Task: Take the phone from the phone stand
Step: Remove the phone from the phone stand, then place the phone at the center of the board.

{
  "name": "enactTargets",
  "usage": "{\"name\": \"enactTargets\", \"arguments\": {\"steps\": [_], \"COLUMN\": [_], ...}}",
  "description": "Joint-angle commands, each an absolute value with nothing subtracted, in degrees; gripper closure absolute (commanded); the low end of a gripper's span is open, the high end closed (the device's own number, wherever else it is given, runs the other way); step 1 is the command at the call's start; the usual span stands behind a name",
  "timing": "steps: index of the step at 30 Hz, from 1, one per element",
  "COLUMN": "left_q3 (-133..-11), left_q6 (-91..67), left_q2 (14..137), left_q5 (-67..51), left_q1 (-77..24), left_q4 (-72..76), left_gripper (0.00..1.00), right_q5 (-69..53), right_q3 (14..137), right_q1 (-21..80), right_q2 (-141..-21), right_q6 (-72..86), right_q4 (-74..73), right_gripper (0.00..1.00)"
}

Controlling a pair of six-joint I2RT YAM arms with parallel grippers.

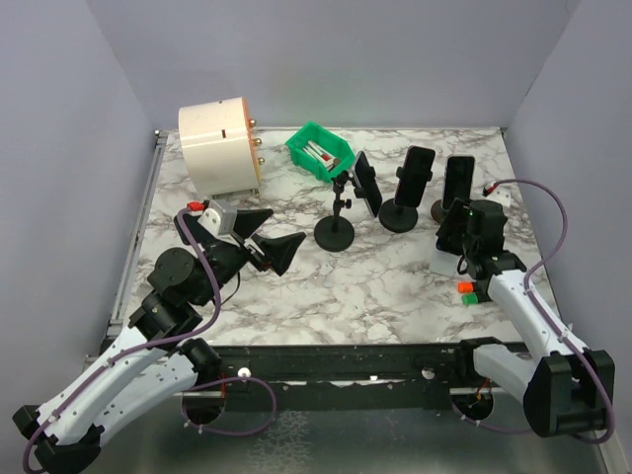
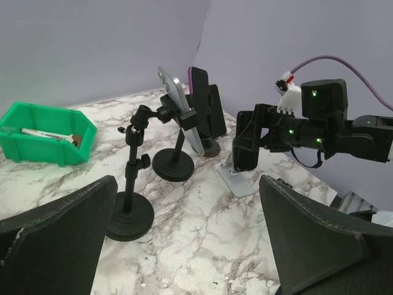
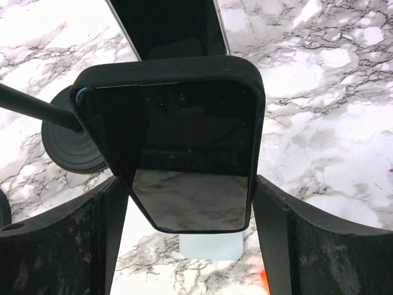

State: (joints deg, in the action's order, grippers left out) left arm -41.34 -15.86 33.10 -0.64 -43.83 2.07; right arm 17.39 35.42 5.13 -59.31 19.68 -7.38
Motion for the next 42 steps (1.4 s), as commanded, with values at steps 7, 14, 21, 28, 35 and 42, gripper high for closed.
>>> {"name": "enactTargets", "arguments": {"steps": [7,14,21,28,35,42], "left_q3": [-41.4,-41.4,-41.3,-41.4,-41.4,-41.6], "left_q6": [-16.4,-16.5,-16.6,-16.9,-17.3,-18.3], "left_q2": [32.6,32.2,31.8,31.6,31.1,30.4], "left_q5": [-1.9,-2.0,-2.1,-2.4,-2.3,-3.1], "left_q1": [-43.6,-43.6,-43.6,-43.6,-43.6,-43.6], "left_q4": [2.6,2.6,2.6,2.7,2.7,2.8], "left_gripper": [0.01,0.01,0.01,0.01,0.01,0.01], "right_q5": [16.2,16.3,16.8,19.2,19.2,14.0], "right_q3": [38.7,42.3,50.7,60.2,64.9,65.8], "right_q1": [4.6,4.6,4.6,4.6,-2.9,-11.7], "right_q2": [-53.4,-50.0,-49.8,-57.3,-65.7,-70.8], "right_q6": [18.9,18.4,19.4,20.7,21.7,22.5], "right_q4": [-11.7,-16.1,-21.3,-24.0,-23.5,-23.8], "right_gripper": [0.42,0.42,0.43,0.43,0.45,0.46]}}
